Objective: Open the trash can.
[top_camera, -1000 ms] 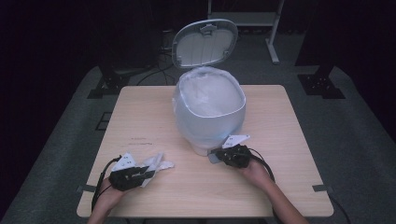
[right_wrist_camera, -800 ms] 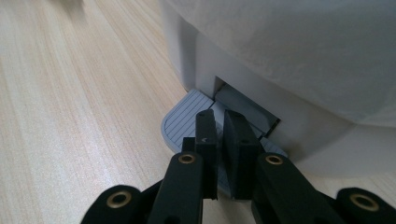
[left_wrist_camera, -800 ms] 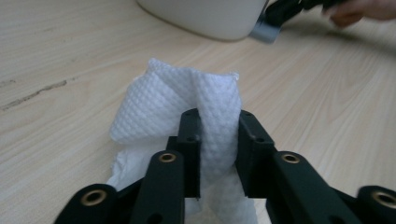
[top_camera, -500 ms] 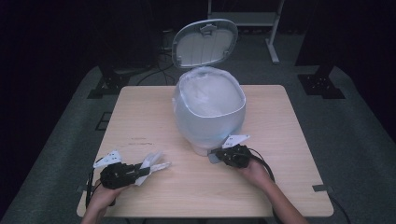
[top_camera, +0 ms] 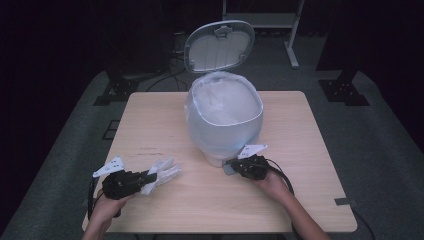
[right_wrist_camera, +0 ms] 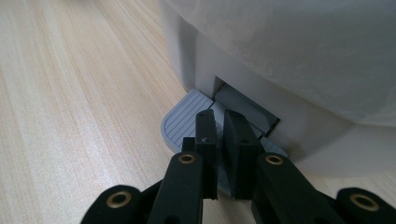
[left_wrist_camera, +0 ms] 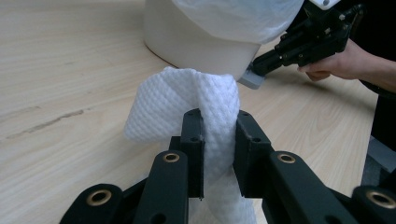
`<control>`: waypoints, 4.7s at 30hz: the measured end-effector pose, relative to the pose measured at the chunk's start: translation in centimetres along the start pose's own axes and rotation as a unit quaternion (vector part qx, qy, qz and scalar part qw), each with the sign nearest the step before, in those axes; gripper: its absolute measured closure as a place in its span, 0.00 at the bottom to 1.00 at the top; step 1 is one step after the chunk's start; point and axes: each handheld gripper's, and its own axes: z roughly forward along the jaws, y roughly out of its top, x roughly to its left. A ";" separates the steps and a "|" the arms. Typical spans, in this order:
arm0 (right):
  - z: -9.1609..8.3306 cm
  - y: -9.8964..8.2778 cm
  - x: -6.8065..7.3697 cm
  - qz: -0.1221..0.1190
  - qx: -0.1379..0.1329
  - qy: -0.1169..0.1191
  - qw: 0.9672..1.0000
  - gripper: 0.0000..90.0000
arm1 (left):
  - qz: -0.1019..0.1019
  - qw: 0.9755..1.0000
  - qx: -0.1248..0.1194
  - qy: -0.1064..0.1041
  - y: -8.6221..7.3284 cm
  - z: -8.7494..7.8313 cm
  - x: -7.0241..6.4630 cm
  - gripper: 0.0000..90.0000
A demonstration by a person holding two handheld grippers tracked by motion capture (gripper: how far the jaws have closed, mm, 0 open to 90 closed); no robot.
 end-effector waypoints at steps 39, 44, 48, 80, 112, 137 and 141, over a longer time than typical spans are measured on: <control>0.0 0.0 -0.1 0.001 0.001 0.003 1.000 0.93 | 0.010 1.000 -0.011 0.009 7.3 -3.1 -0.9 0.82; 0.0 0.0 -0.1 0.000 0.001 0.004 1.000 0.93 | 0.013 1.000 -0.007 0.008 8.0 -3.1 -1.1 0.77; 0.0 0.0 -0.1 0.000 0.001 0.004 1.000 0.93 | 0.021 1.000 -0.006 0.007 8.7 -3.0 -1.3 0.83; 0.0 0.0 -0.1 0.000 0.000 0.004 1.000 0.93 | 0.057 0.998 -0.016 -0.025 15.8 -3.3 -4.1 0.91; 0.0 0.0 0.0 -0.004 0.001 0.001 1.000 0.93 | 0.092 0.994 -0.023 -0.060 22.7 -2.3 -6.7 0.91; 0.0 0.0 0.0 -0.003 -0.001 0.001 1.000 0.93 | 0.101 0.993 -0.010 -0.068 25.9 0.4 -7.6 0.91; 0.0 0.0 0.0 -0.003 -0.001 0.001 1.000 0.93 | 0.102 0.993 -0.008 -0.066 26.6 0.9 -7.6 0.91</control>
